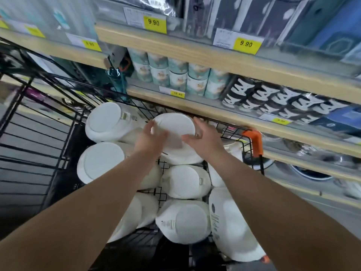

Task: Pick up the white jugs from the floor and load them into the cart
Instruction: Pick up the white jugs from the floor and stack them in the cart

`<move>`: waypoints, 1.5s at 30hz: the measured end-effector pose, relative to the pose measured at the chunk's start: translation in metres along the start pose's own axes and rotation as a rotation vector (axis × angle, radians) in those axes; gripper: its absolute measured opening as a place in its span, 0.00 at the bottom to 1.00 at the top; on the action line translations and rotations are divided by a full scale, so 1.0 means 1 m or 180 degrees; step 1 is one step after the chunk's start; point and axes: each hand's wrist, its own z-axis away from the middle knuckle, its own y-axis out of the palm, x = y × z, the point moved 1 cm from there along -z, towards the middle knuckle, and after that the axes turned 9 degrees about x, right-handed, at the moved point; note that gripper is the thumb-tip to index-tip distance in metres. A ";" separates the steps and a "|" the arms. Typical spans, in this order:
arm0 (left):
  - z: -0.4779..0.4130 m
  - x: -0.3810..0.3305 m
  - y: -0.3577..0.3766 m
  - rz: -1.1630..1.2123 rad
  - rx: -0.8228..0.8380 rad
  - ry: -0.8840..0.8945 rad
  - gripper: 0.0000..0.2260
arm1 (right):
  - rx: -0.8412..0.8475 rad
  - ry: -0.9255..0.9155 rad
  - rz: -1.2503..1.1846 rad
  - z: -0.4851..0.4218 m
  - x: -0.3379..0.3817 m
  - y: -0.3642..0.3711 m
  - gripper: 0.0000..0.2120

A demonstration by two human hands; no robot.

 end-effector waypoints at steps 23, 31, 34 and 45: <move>0.299 -0.115 0.299 -0.1175 0.2180 0.2508 0.16 | -0.2122 0.0151 -0.0094 0.389 -0.189 -0.268 0.18; 0.404 -0.118 0.497 -0.1452 0.3200 0.2711 0.13 | -0.3043 0.0771 -0.0744 0.534 -0.320 -0.339 0.21; 0.431 -0.123 0.576 -0.1603 0.3592 0.2719 0.11 | -0.3322 0.1047 -0.0939 0.570 -0.370 -0.366 0.21; 0.504 -0.160 0.870 -0.2102 0.4729 0.2751 0.12 | -0.4180 0.1848 -0.1683 0.636 -0.536 -0.516 0.21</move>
